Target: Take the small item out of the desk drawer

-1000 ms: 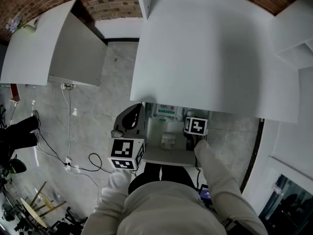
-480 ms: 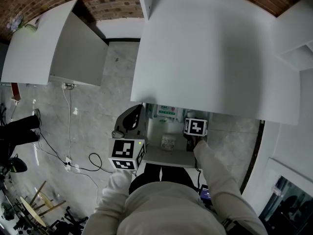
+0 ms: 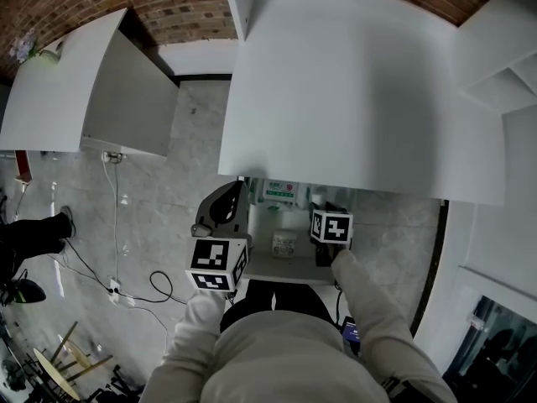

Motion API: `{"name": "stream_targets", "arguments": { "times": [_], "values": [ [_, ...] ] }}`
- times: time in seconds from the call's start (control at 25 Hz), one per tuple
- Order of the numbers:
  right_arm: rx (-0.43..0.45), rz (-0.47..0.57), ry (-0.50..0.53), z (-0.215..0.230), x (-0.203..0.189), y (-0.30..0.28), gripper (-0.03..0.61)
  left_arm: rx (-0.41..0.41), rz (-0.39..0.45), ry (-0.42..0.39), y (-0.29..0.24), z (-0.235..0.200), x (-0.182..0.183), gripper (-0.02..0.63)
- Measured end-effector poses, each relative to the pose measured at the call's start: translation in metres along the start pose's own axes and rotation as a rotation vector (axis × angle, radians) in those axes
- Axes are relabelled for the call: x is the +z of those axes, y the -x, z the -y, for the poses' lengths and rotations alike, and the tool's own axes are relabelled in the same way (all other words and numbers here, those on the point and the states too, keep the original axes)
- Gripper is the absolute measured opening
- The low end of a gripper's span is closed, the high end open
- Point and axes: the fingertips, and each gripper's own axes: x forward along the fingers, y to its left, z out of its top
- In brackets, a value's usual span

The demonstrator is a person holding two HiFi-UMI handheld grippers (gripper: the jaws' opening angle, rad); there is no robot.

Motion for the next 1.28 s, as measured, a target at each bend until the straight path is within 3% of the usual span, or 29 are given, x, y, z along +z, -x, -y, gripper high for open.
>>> {"name": "stream_targets", "arguments": {
  "times": [0.4,1.28],
  "values": [
    [0.101,0.173,0.036,-0.036,0.029,0.056,0.189,-0.028,0.026,-0.017,0.012,0.012,0.004,0.017],
    [0.138,0.559,0.051,-0.072,0.079,0.19,0.189,-0.088,0.08,-0.058,0.043,0.027,0.012,0.017]
  ]
}}
